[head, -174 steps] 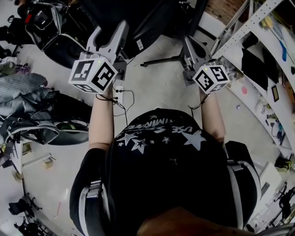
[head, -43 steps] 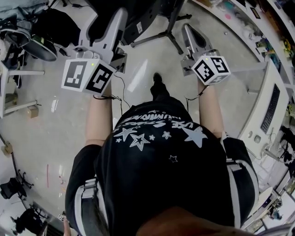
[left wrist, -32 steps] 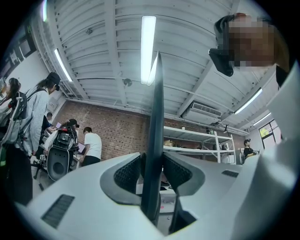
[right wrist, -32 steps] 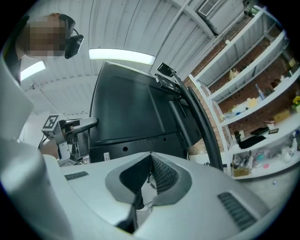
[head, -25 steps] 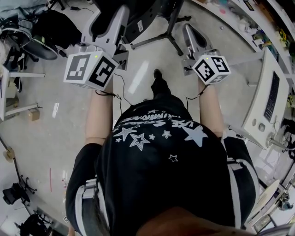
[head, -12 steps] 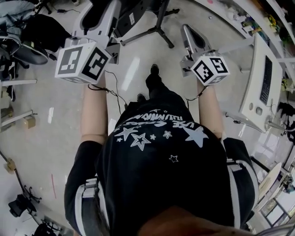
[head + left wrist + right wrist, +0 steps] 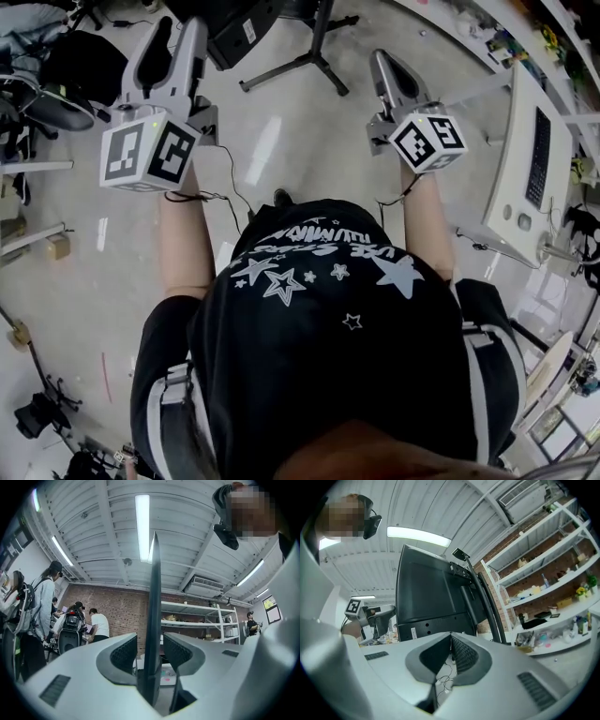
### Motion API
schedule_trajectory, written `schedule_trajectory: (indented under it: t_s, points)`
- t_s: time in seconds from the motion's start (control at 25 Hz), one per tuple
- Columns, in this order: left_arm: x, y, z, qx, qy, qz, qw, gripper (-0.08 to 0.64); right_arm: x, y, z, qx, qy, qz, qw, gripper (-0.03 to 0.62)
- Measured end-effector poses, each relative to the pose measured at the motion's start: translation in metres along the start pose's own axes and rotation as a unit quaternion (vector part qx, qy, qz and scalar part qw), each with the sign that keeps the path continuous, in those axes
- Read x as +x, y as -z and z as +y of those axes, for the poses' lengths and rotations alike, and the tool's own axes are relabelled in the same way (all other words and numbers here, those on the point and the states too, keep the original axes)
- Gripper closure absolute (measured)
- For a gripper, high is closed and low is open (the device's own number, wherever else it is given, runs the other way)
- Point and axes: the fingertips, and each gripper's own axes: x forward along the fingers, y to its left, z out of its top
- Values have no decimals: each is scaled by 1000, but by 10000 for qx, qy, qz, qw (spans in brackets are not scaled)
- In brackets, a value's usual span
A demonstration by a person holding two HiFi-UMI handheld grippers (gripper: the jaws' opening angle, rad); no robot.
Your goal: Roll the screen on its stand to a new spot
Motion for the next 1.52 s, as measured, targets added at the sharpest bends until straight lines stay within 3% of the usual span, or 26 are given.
schedule_trajectory:
  t_s: [0.28,0.76,1.32,1.52]
  points:
    - [-30,32,-29,-153,-356,373,9986,393,-20,-1,-6,141,-279,10,9995,584]
    - [-81,72,-134,-354,-204,876,9953,394,-105,1,-15,119,-491,154,9986,584]
    - [-142,87,-204,-384,-642,905,9931,543,-194,5,-17,-61,-692,359,9969,585]
    - [-157,95,-228,-435,-660,941,9924,549,-221,10,-22,-85,-724,430,9964,584]
